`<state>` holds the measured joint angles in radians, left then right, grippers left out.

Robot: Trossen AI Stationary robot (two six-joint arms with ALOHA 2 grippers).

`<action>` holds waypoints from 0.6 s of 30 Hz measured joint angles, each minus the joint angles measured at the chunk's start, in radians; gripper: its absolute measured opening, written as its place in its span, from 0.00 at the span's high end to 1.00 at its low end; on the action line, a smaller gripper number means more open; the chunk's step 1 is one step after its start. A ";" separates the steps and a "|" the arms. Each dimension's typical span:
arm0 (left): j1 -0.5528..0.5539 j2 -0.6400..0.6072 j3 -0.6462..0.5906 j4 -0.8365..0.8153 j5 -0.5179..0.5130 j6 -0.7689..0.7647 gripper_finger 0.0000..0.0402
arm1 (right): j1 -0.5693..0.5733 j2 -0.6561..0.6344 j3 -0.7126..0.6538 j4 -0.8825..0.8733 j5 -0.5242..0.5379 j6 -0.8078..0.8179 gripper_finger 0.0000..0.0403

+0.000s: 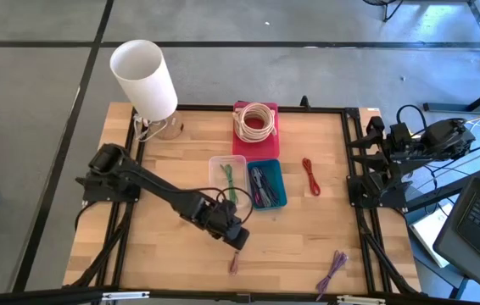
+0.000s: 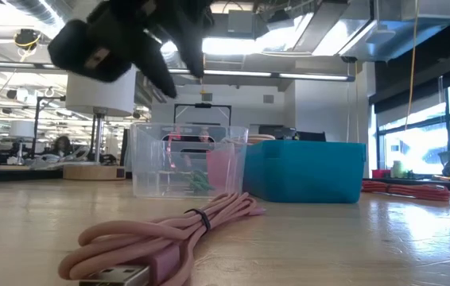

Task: Pick & Place USB Port
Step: Put the pink charger cable into the transparent bin

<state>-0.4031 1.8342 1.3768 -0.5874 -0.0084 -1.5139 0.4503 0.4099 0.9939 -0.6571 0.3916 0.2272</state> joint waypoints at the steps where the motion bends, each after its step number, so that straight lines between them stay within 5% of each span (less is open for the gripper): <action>1: -0.001 0.015 0.000 0.025 0.016 -0.001 0.73 | 0.000 0.000 0.000 0.000 0.000 0.000 0.53; 18: -0.010 0.231 0.000 0.190 0.097 -0.017 0.73 | 0.000 0.000 0.000 0.000 0.000 0.000 0.53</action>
<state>-0.4129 2.0647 1.3769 -0.3977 0.0891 -1.5305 0.4503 0.4103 0.9943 -0.6567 0.3914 0.2272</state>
